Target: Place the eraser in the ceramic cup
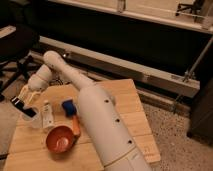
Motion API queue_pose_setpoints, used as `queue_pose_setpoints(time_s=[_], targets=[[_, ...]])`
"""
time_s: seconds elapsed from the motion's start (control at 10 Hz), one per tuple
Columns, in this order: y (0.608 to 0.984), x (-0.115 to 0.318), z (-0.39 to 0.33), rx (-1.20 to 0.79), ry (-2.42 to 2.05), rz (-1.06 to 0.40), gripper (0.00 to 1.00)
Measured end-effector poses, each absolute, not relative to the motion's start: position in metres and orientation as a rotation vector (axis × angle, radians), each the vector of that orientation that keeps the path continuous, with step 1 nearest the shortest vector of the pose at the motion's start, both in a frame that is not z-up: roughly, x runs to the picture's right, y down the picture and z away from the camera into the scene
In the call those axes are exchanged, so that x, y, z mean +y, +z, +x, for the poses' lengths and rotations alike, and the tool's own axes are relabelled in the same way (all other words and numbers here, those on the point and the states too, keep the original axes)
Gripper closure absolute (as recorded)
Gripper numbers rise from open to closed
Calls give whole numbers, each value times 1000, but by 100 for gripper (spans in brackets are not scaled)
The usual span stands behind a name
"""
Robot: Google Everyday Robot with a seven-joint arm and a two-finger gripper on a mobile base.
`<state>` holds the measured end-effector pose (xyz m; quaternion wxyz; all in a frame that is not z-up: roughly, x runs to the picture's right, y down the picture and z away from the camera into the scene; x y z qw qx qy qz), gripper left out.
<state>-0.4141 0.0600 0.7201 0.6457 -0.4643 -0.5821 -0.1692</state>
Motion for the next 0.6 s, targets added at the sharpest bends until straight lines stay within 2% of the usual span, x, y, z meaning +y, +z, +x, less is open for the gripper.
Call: queue_pose_setpoints(time_s=[0.6], targets=[[724, 46, -407, -1330, -303, -1060, 20]])
